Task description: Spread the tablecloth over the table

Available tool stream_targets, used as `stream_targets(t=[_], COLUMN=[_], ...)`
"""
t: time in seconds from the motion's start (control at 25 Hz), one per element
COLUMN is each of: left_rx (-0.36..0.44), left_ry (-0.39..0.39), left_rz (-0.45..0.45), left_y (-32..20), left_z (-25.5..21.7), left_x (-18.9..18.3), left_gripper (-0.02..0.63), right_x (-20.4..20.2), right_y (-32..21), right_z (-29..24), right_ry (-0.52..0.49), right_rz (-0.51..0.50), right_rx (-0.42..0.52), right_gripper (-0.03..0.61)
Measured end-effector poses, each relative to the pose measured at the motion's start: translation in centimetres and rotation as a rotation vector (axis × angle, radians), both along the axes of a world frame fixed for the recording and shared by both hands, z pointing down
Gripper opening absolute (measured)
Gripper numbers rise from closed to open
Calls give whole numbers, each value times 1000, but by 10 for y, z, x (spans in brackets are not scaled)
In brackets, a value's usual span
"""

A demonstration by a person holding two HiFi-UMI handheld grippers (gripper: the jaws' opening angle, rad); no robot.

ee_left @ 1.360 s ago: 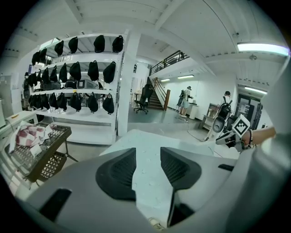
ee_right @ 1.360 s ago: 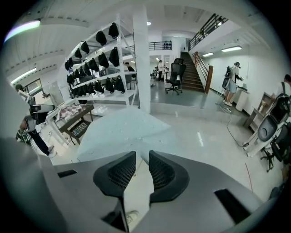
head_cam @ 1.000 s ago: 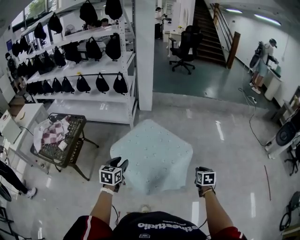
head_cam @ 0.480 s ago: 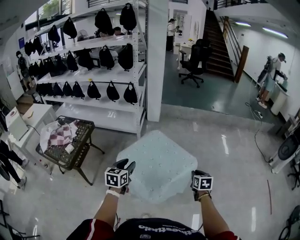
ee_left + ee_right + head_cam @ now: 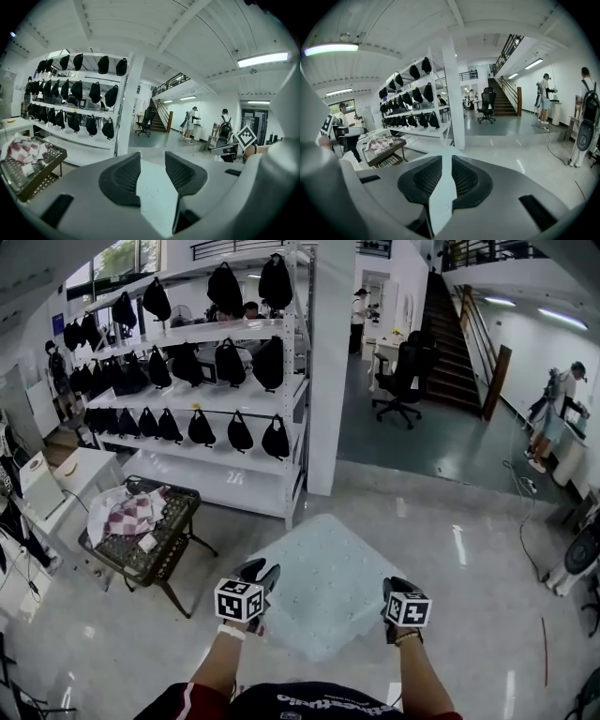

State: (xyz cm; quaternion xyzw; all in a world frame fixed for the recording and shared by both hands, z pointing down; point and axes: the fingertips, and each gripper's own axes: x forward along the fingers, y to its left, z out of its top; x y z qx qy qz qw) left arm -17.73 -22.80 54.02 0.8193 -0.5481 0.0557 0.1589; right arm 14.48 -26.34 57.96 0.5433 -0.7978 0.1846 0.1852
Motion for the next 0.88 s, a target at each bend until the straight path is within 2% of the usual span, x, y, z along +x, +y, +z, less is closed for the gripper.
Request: stream_targets(t=[0.28, 0.44, 0.88], left_rx=[82, 110, 173], left_ry=[-7, 1, -3], left_rz=[8, 19, 16], left_y=[-17, -24, -34], left_z=[-40, -58, -94], left_x=[-4, -5, -13], left_gripper=[176, 173, 164], right_x=[-36, -51, -79], right_y=[-19, -23, -25], right_z=[-56, -82, -126], right_ry=[-66, -69, -78], right_rz=[-40, -63, -100], right_rx=[123, 178, 270], right_gripper=[87, 87, 87])
